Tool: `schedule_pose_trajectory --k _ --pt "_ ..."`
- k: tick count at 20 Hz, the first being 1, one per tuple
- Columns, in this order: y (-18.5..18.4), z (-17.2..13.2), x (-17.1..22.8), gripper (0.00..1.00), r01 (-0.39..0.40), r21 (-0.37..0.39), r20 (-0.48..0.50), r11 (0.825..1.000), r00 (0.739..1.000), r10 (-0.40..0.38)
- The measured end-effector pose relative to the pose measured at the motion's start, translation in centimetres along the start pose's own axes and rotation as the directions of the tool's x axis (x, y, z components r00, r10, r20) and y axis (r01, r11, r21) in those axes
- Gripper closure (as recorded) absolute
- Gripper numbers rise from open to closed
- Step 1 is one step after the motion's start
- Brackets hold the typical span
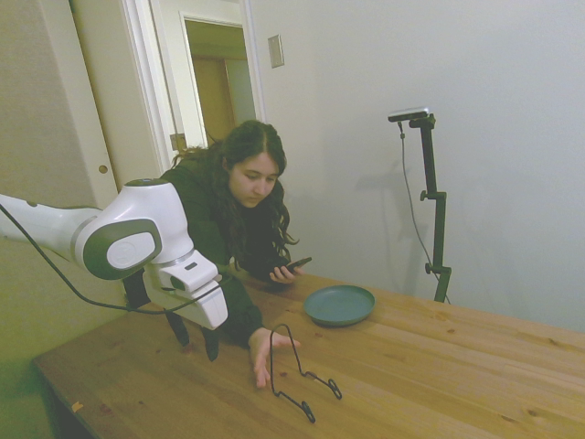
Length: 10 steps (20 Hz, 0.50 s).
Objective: Load the plate
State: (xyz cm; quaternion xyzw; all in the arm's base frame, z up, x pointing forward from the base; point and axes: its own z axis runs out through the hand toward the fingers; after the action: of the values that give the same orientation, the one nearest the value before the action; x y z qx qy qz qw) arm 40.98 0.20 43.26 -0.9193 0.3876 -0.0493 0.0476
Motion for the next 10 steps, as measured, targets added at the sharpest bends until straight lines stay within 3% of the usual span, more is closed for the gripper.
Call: schedule_pose_trajectory --k 2,7,10 --pt "-0.1 -0.1 0.1 0.0 -0.001 0.003 -0.004 1.0 1.0 0.001" --pt "-2.5 -4.8 1.6 0.0 -0.008 0.052 -0.067 0.999 0.998 0.011" --pt "-3.5 -5.8 3.2 0.0 -0.009 0.055 -0.086 0.998 0.996 0.014"
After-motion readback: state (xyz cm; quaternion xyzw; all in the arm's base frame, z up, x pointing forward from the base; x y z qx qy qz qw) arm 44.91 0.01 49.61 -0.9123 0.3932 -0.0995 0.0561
